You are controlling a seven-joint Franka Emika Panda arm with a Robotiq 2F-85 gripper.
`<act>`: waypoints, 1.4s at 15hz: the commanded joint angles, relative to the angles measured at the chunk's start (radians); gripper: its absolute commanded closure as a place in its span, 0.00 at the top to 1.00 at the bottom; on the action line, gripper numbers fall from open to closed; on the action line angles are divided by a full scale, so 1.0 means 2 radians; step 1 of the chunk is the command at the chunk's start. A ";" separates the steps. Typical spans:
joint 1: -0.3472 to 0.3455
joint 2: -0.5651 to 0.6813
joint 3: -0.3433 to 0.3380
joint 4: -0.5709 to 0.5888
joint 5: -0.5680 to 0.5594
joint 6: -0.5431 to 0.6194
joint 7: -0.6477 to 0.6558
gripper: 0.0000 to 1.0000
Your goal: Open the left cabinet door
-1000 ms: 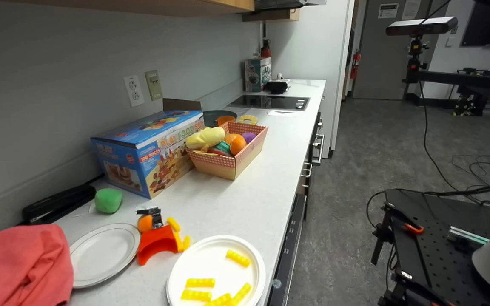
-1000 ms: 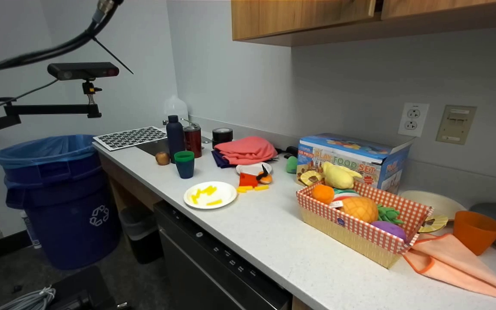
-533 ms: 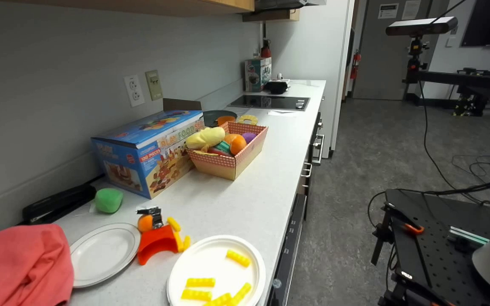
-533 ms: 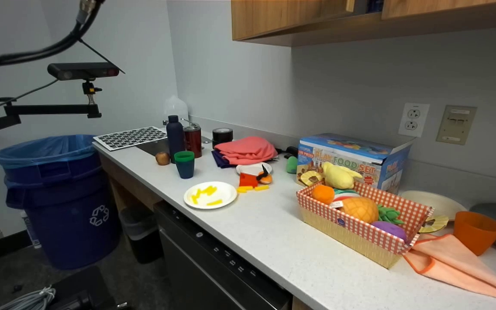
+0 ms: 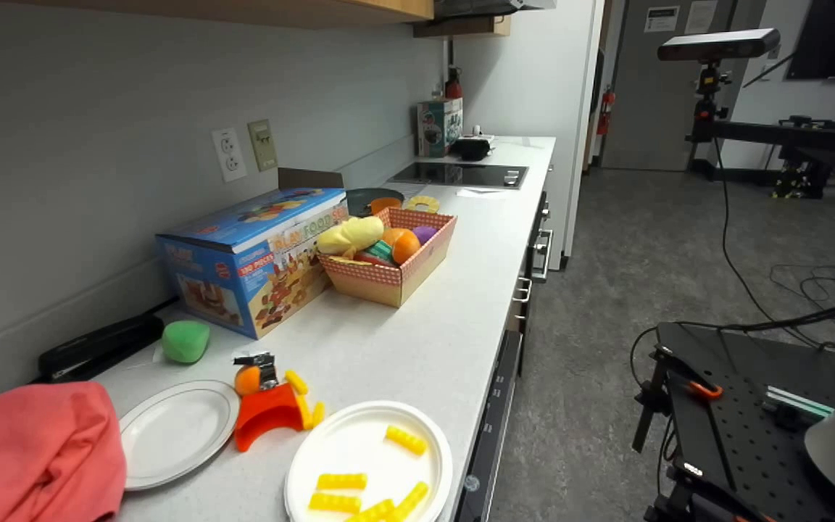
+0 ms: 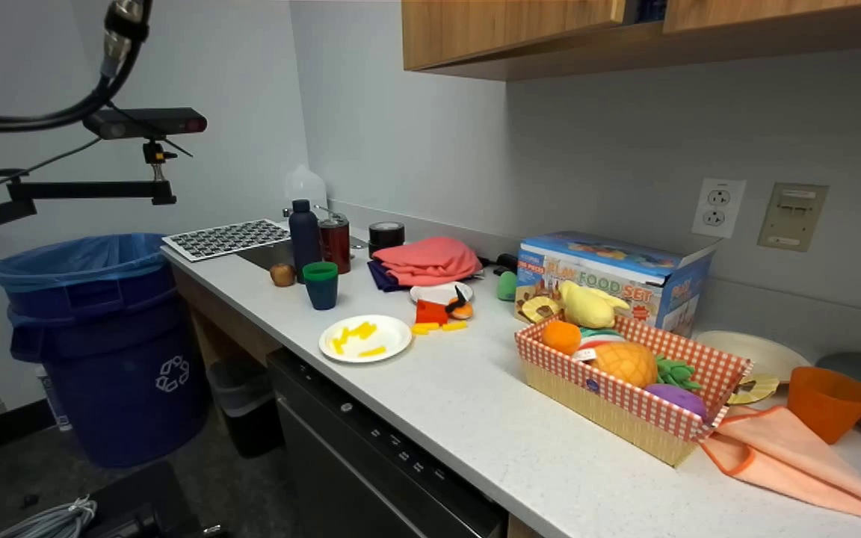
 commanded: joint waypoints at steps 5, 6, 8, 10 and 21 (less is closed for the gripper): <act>0.014 -0.030 -0.008 -0.036 -0.051 0.061 0.030 1.00; 0.018 -0.021 -0.013 -0.029 -0.041 0.076 0.027 1.00; 0.028 0.003 -0.025 -0.015 -0.021 0.119 0.015 1.00; 0.040 0.030 -0.037 -0.001 0.002 0.161 0.005 1.00; 0.046 0.210 -0.052 0.154 0.145 0.222 -0.087 1.00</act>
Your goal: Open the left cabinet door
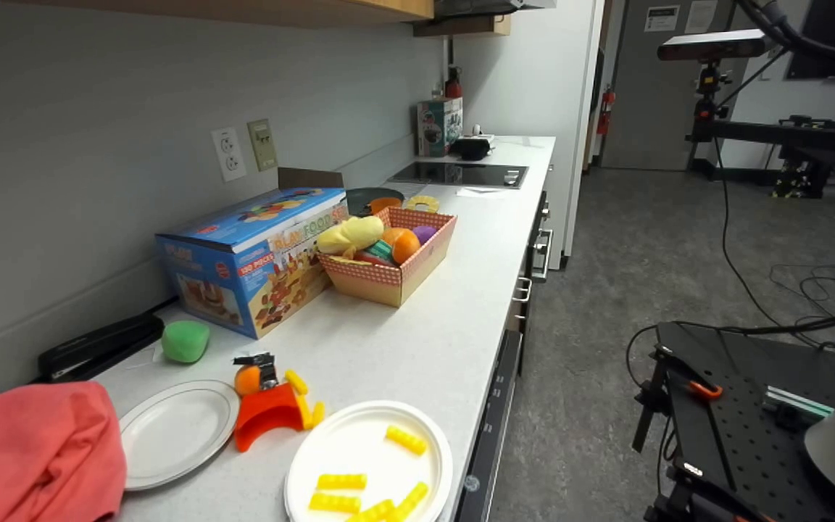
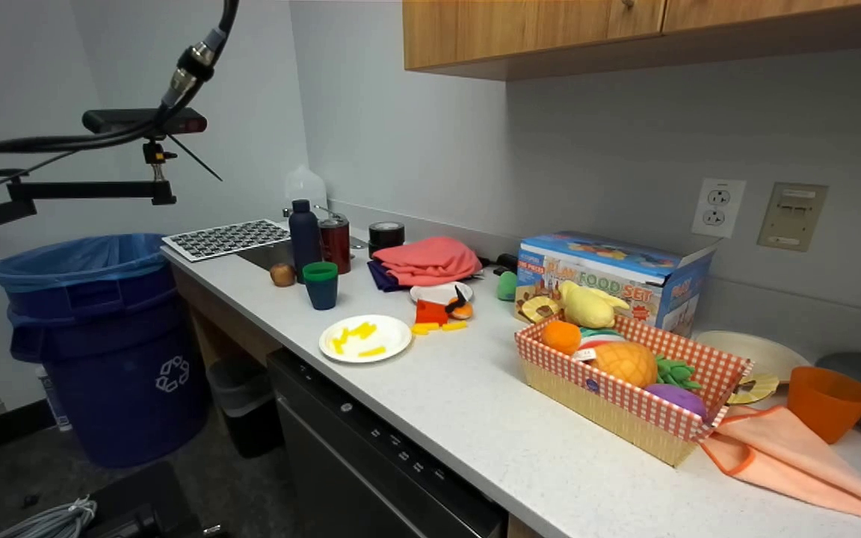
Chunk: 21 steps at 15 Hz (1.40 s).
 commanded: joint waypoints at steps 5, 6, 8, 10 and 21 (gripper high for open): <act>-0.038 0.109 0.020 0.146 0.085 -0.046 -0.040 1.00; -0.044 0.113 0.025 0.152 0.085 -0.056 -0.038 1.00; -0.053 0.114 0.031 0.157 0.083 -0.075 -0.035 1.00; -0.047 0.108 0.021 0.153 0.092 -0.091 -0.038 1.00; -0.040 0.071 0.027 0.110 0.098 -0.127 -0.035 1.00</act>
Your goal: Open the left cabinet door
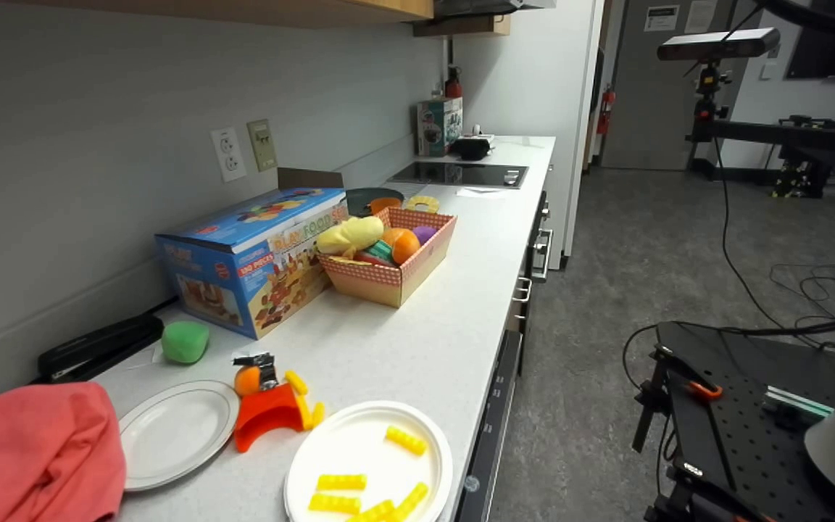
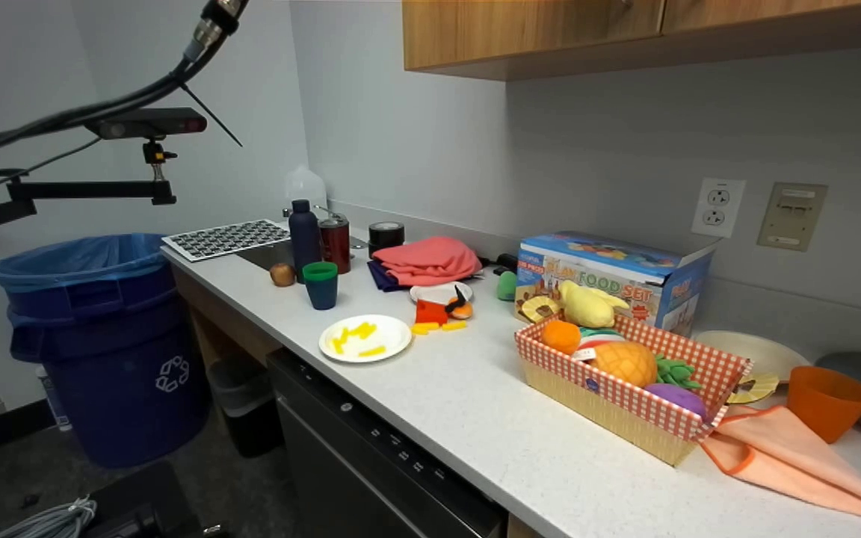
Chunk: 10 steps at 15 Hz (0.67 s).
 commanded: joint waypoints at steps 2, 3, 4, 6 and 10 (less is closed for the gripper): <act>0.003 -0.039 0.005 -0.040 0.009 -0.042 -0.008 1.00; 0.003 -0.050 0.006 -0.052 0.015 -0.060 -0.013 1.00; 0.003 -0.062 0.005 -0.064 0.012 -0.076 -0.017 1.00; 0.004 -0.089 0.003 -0.093 0.012 -0.092 -0.025 1.00; 0.006 -0.136 0.000 -0.135 0.001 -0.126 -0.039 1.00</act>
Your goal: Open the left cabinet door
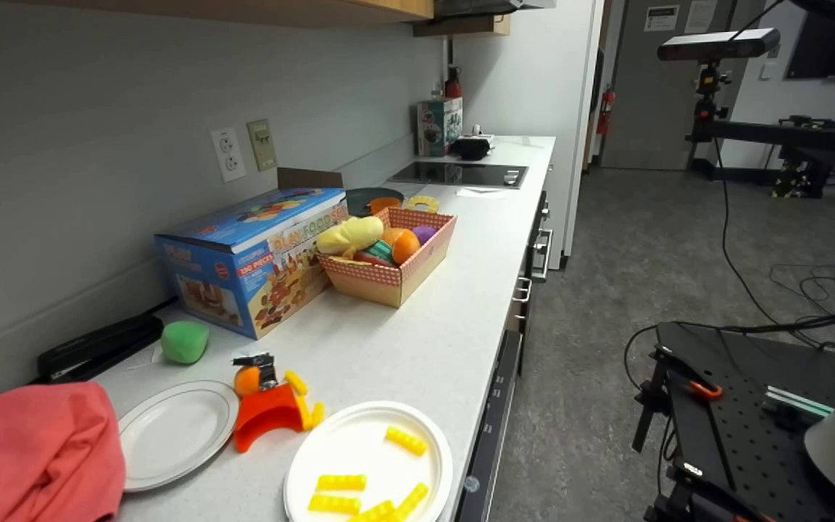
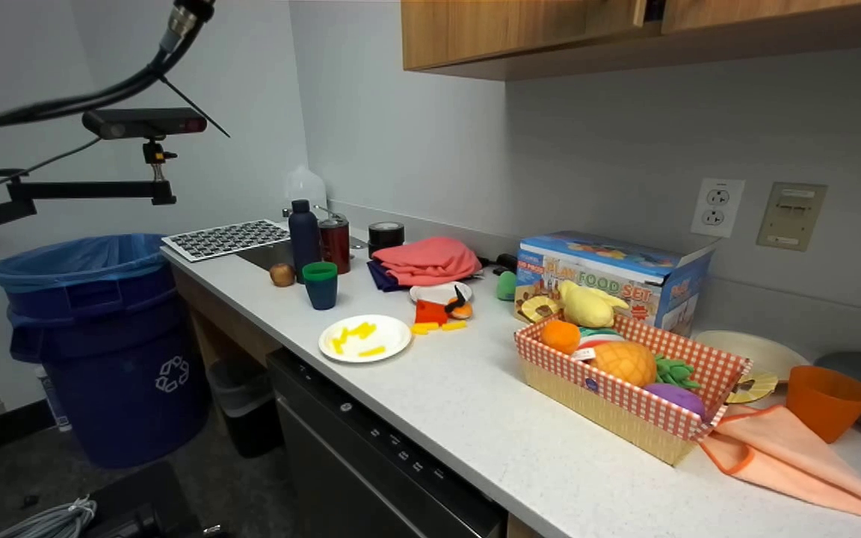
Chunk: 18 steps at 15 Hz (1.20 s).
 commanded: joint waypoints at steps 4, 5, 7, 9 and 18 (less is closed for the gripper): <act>0.012 -0.105 0.004 -0.092 -0.022 -0.098 -0.011 1.00; 0.012 -0.117 0.005 -0.098 -0.042 -0.110 -0.008 1.00; 0.015 -0.140 0.009 -0.116 -0.080 -0.129 -0.004 1.00; 0.018 -0.163 0.011 -0.132 -0.106 -0.139 0.002 1.00; 0.018 -0.253 0.019 -0.218 -0.205 -0.111 0.026 1.00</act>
